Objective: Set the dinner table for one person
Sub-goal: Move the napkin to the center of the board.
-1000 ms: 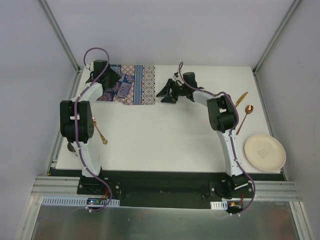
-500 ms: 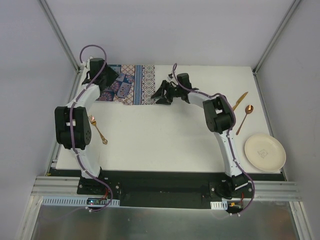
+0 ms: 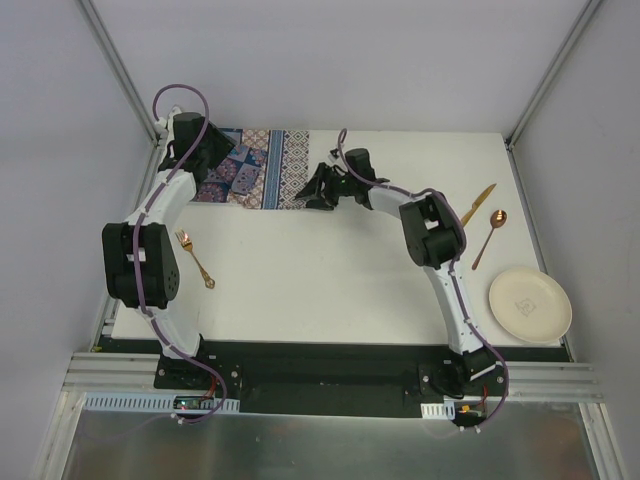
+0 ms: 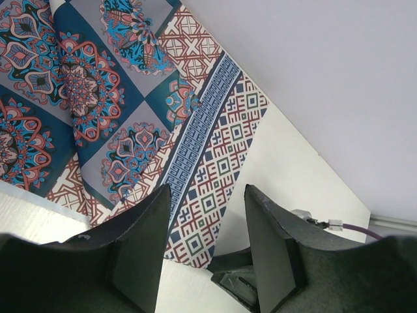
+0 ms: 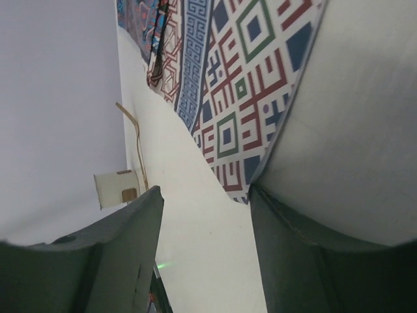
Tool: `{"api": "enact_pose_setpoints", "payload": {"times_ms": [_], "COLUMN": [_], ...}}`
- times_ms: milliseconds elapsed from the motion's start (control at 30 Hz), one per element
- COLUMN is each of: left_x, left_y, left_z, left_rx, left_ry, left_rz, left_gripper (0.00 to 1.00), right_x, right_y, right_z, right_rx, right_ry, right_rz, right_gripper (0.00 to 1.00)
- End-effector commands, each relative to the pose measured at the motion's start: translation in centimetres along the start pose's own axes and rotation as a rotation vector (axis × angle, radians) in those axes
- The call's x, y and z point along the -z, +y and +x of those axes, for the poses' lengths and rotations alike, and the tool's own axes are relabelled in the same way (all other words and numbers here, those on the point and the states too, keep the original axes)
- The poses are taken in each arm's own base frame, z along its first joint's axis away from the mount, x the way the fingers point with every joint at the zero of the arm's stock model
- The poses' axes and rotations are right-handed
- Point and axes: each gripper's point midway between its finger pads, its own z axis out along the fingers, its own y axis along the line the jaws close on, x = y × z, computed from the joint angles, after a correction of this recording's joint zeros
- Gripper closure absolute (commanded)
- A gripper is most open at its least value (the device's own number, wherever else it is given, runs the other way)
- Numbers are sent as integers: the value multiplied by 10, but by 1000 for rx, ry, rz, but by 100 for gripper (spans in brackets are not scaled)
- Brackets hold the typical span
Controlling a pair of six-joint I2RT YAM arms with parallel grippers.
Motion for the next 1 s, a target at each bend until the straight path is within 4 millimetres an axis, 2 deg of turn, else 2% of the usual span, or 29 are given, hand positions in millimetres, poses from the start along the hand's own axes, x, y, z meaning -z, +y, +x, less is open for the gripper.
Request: {"api": "enact_pose_setpoints", "payload": {"times_ms": [0, 167, 333, 600, 733, 900, 967], "left_x": [20, 22, 23, 27, 28, 28, 29], "left_y": [-23, -20, -18, -16, -14, -12, -11], "left_z": [-20, -20, -24, -22, -22, -21, -20], "left_rx": [-37, -34, -31, -15, -15, -18, -21], "left_ry": [-64, -61, -67, -67, -66, -67, -67], "left_rz": [66, 64, 60, 56, 53, 49, 47], "left_gripper": [52, 52, 52, 52, 52, 52, 52], "right_x": [-15, -17, -19, -19, -21, -20, -13], "right_y": [-18, -18, -19, -17, -22, -26, -20], "right_z": [5, 1, -4, -14, -16, -15, -18], "right_rx": [-24, -29, -32, -28, -34, -51, -37], "right_ry": [-11, -22, -35, -50, -52, -60, -73], "right_rz": [52, 68, 83, 106, 122, 140, 137], "right_gripper": [45, 62, 73, 84, 99, 99, 99]}}
